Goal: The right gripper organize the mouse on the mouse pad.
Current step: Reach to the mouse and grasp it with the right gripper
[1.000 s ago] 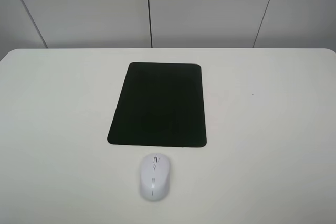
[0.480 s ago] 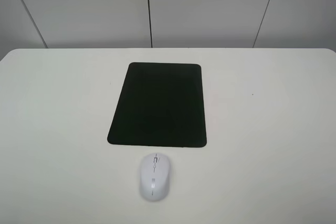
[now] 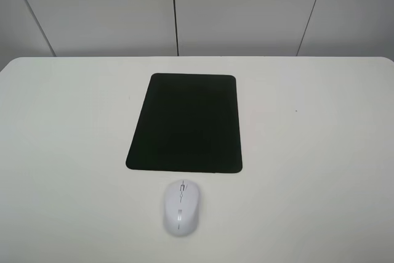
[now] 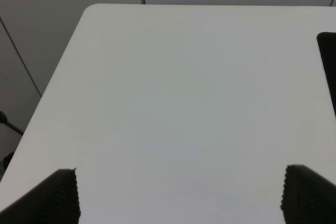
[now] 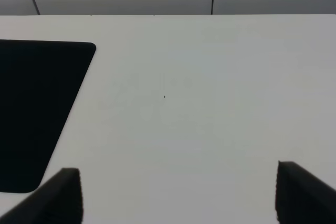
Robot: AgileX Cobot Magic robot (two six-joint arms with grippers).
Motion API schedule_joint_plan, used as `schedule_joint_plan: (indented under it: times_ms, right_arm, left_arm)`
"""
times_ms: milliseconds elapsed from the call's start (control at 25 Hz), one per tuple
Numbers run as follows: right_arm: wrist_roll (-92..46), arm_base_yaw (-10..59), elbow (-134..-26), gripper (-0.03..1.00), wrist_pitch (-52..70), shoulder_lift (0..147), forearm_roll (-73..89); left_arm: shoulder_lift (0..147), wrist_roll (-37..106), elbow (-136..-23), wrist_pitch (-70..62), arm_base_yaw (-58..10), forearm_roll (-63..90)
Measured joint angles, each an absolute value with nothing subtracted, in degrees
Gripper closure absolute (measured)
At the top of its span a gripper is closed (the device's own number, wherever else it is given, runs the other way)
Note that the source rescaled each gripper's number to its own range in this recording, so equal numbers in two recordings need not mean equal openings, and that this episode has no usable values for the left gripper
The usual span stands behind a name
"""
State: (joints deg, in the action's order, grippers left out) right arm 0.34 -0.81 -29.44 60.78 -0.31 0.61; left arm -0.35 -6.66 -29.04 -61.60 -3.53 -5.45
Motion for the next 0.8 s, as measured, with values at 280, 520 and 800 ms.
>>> schedule_joint_plan:
  times_ms: [280,520,800]
  right_arm:
    - [0.34,-0.81,-29.44,0.06,60.78,-0.31,0.61]
    - [0.34,-0.81,-29.44,0.06,60.78,-0.31,0.61]
    - [0.34,-0.81,-29.44,0.06,60.78,-0.31,0.61]
  left_arm:
    - [-0.35,-6.66,-29.04,-61.6,-3.53,-5.45]
    - [-0.35,-6.66,-29.04,-61.6,-3.53,-5.45]
    - [-0.35,-6.66,-29.04,-61.6,-3.53,-5.45]
